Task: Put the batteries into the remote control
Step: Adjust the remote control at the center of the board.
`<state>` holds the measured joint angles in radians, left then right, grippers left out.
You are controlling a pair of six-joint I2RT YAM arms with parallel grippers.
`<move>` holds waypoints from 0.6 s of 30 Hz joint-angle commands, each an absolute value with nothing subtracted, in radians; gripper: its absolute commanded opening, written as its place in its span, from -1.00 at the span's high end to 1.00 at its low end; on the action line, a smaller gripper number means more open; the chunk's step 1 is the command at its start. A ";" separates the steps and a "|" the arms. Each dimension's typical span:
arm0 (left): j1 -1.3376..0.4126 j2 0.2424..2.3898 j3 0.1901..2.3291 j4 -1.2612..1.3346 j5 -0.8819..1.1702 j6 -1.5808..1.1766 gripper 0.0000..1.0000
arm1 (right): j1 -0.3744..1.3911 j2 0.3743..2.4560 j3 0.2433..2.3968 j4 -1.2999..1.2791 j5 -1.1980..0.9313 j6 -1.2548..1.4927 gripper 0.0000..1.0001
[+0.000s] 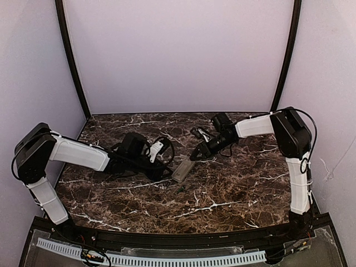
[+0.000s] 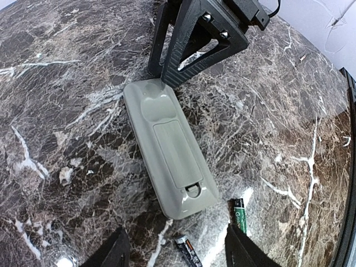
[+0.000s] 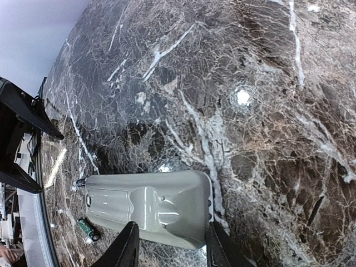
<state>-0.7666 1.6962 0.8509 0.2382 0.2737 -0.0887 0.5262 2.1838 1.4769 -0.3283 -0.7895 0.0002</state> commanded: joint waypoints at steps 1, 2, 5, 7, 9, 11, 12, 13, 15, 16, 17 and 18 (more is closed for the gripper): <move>-0.765 1.723 0.851 0.275 0.296 -0.078 -0.18 | 0.533 2.178 1.465 -0.344 -0.764 -0.014 0.18; -0.765 1.734 0.856 0.282 0.300 -0.079 -0.18 | 0.533 2.189 1.478 -0.343 -0.768 -0.013 0.17; -0.765 1.775 0.880 0.277 0.311 -0.084 -0.18 | 0.532 2.218 1.522 -0.350 -0.768 -0.010 0.11; -0.766 1.799 0.900 0.270 0.321 -0.085 -0.18 | 0.532 2.232 1.546 -0.357 -0.769 -0.009 0.10; -0.767 1.817 0.907 0.275 0.331 -0.088 -0.18 | 0.532 2.241 1.562 -0.361 -0.777 -0.009 0.10; -0.767 1.829 0.908 0.286 0.347 -0.098 -0.17 | 0.532 2.253 1.575 -0.366 -0.785 -0.014 0.11; -0.767 1.831 0.908 0.290 0.364 -0.100 -0.17 | 0.532 2.259 1.582 -0.369 -0.791 -0.019 0.11; -0.768 1.835 0.908 0.296 0.371 -0.104 -0.16 | 0.533 2.265 1.591 -0.374 -0.801 -0.029 0.12; -0.776 1.838 0.909 0.301 0.385 -0.104 -0.13 | 0.534 2.276 1.601 -0.374 -0.822 -0.036 0.16; -0.778 1.841 0.909 0.302 0.391 -0.102 -0.11 | 0.535 2.284 1.607 -0.378 -0.830 -0.039 0.19; -0.780 1.843 0.911 0.302 0.396 -0.102 -0.09 | 0.535 2.291 1.614 -0.382 -0.836 -0.043 0.20; -0.782 1.848 0.916 0.302 0.406 -0.108 -0.07 | 0.535 2.297 1.621 -0.390 -0.843 -0.048 0.22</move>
<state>-0.7704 1.8400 0.8921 0.2836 0.3538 -0.0978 0.5285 2.2513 1.5856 -0.3599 -0.7998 -0.0212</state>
